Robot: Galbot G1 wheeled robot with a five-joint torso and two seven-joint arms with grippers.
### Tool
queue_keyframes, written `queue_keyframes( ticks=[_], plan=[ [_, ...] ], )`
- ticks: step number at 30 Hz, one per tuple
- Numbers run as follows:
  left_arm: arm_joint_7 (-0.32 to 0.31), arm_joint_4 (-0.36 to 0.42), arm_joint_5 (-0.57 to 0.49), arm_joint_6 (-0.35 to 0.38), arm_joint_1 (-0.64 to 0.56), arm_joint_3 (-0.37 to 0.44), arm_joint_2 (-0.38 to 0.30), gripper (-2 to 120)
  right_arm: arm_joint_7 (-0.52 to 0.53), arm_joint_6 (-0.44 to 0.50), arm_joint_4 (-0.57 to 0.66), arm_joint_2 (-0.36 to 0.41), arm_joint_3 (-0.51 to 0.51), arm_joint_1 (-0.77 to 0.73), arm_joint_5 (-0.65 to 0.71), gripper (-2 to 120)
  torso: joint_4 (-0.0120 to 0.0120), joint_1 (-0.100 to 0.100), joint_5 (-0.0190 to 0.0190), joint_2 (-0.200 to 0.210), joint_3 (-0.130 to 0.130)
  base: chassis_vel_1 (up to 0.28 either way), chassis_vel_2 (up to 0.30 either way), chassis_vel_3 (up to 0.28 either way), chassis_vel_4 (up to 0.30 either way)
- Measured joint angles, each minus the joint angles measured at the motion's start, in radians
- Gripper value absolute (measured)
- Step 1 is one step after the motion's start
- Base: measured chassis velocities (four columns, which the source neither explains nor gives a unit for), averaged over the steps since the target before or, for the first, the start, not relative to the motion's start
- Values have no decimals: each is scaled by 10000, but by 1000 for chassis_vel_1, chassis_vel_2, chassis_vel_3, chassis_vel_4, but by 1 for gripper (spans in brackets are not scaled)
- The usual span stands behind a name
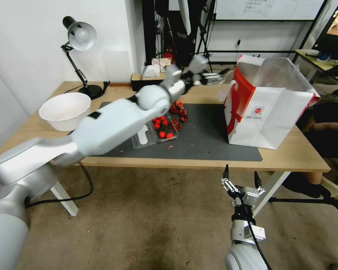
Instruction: Pick up the trash from the table and place it into the takeout bag.
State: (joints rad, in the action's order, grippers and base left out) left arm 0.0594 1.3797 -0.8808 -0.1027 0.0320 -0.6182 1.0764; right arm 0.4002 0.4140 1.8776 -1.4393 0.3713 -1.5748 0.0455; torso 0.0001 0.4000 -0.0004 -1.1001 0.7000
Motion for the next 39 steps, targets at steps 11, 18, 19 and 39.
queue_keyframes(
  ticks=[11,18,19,39],
  plan=[
    [27,1092,490,-35,-2456,1921,-1979,100,-25,-45,25,64,-76,9,-42,100,-1,0,0,2,-1,0,0,0,0],
    [9,1604,664,-26,-3602,2918,-2759,100,-33,-49,25,82,-125,-8,-70,100,1,1,2,1,-1,0,0,0,0],
    [8,1723,706,-26,-3896,3217,-2913,100,-35,-49,25,88,-132,-16,-83,100,-3,0,3,1,-1,0,0,0,0],
    [6,3180,1285,27,-8110,7084,-3864,100,-64,-49,-94,126,-334,16,-231,100,0,0,5,1,-1,0,0,0,0]
  ],
)
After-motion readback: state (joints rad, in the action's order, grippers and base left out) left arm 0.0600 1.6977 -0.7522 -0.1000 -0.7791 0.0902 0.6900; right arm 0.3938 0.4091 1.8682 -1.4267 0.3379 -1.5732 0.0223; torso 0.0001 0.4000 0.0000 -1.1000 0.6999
